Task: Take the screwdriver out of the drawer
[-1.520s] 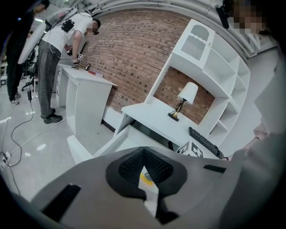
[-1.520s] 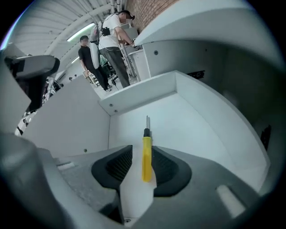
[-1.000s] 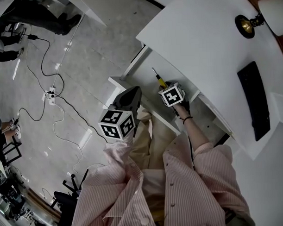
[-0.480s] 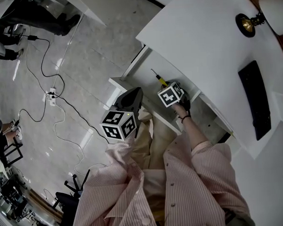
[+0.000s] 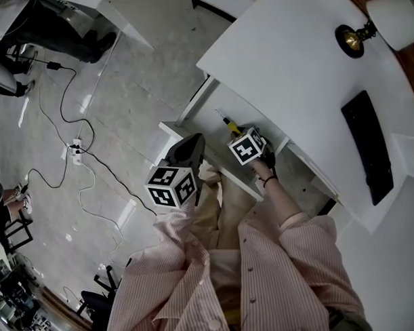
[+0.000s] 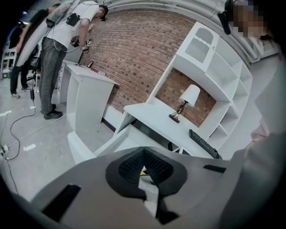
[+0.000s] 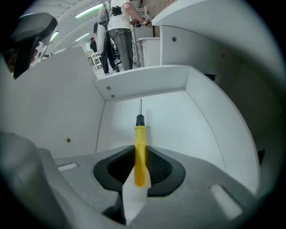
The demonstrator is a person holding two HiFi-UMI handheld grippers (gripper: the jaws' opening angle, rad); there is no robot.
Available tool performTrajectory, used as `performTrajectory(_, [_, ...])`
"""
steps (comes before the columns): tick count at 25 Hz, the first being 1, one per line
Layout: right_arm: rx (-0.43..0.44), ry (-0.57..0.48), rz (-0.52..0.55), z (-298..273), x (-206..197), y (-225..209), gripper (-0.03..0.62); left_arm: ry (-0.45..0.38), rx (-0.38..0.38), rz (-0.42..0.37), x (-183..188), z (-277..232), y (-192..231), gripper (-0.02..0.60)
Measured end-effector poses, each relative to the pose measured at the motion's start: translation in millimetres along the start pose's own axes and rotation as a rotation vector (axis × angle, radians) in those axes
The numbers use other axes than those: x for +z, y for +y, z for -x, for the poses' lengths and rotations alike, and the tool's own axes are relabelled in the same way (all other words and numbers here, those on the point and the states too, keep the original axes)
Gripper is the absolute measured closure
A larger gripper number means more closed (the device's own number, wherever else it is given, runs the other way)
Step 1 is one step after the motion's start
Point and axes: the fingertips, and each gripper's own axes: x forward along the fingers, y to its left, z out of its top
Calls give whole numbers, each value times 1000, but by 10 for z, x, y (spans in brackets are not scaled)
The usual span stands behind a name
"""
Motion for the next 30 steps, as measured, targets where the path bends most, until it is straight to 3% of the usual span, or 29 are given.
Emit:
performTrajectory(18, [33,-229,-40,784,393,68,516,-60,-13,-31,277,180,-53,583])
performTrajectory(30, [71,-486,-128,1520,881,170,516,-138,-12,-92,689,388,-117,583])
